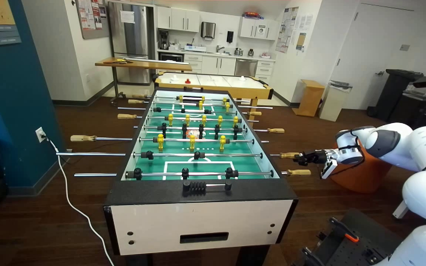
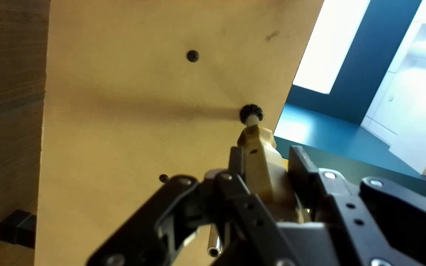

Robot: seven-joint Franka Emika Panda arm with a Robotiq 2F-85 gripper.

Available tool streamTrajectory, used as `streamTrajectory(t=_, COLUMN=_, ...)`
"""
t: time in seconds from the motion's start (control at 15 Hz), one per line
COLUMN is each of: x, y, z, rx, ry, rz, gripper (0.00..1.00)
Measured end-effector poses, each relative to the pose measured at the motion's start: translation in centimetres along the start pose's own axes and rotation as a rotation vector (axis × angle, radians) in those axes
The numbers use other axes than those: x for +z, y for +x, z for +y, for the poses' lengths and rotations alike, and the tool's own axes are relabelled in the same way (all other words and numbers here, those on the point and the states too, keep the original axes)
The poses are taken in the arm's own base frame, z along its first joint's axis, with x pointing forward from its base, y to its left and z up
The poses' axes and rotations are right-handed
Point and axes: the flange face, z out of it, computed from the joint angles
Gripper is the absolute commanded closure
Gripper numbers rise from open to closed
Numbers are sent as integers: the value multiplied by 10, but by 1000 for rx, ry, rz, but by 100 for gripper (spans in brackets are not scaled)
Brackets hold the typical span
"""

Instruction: Rotate the second rod on the foosball table

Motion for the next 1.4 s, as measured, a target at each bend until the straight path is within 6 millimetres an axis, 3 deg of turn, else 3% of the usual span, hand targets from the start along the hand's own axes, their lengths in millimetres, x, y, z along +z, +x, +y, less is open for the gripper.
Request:
streamTrajectory(t=0.33, x=-12, y=9, z=-13, rx=-18, ry=-23, rz=4, gripper=2)
streamTrajectory(t=0.67, x=-29, y=20, z=-30, rx=-16, ry=-52, rz=10, gripper=0)
streamTrajectory(t=1.4, x=-11, y=22, z=-28, rx=80, ry=-50, rz=-37, gripper=0)
